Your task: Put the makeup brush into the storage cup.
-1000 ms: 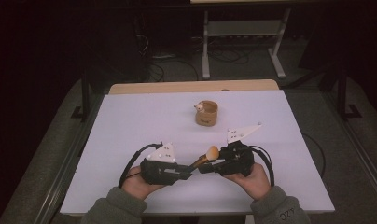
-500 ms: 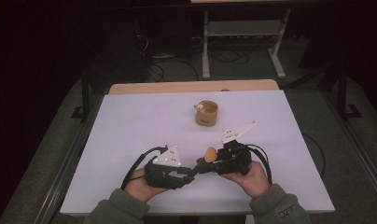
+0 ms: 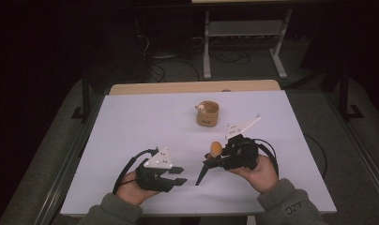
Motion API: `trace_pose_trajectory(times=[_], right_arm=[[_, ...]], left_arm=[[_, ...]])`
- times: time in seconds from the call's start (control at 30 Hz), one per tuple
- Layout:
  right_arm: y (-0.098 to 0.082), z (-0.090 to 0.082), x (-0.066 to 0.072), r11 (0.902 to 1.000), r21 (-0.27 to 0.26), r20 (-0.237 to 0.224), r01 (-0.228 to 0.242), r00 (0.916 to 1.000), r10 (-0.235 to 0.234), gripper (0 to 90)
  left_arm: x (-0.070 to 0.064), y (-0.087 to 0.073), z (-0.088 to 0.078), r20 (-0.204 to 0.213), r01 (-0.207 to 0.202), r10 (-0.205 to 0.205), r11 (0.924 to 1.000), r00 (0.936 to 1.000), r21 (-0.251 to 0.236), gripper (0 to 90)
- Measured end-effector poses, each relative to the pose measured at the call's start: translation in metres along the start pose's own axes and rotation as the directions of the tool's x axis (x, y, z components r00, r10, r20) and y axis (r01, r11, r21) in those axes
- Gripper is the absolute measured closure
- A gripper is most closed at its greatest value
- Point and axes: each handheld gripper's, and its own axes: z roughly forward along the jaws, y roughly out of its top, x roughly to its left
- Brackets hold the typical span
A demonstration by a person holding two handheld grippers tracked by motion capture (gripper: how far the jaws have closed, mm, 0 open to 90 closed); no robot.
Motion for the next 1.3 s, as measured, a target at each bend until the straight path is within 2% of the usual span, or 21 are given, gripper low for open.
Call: trace_pose_trajectory(times=[0.33, 0.53, 0.7, 1.0, 1.17, 1.3], right_arm=[[0.003, -0.012, -0.005, 0.9999, 0.012, 0.056, -0.010, 0.9984, 0.009, 69.4], [0.007, -0.023, -0.011, 0.9998, 0.015, 0.090, -0.010, 0.9959, 0.009, 69.5], [0.013, -0.032, -0.019, 0.9998, 0.008, 0.120, -0.016, 0.9927, 0.015, 69.5], [0.032, -0.047, -0.035, 0.9991, 0.004, 0.166, -0.042, 0.9853, 0.041, 69.5], [0.041, -0.048, -0.046, 0.9993, 0.013, 0.192, -0.035, 0.9810, 0.032, 69.5], [0.049, -0.051, -0.053, 0.9980, 0.007, 0.205, -0.063, 0.9768, 0.060, 69.5]], left_arm=[[0.002, -0.012, -0.008, -0.029, 0.030, -0.031, 0.9995, 0.9991, -0.007, 60.0], [0.003, -0.021, -0.013, -0.047, 0.060, -0.061, 0.9981, 0.9970, -0.012, 57.4], [0.005, -0.028, -0.021, -0.067, 0.070, -0.071, 0.9974, 0.9952, -0.015, 55.9], [0.007, -0.045, -0.032, -0.113, 0.110, -0.113, 0.9935, 0.9871, -0.029, 52.5], [0.009, -0.056, -0.036, -0.122, 0.142, -0.147, 0.9889, 0.9816, -0.043, 51.0], [0.010, -0.062, -0.039, -0.127, 0.156, -0.162, 0.9864, 0.9787, -0.052, 50.0]])
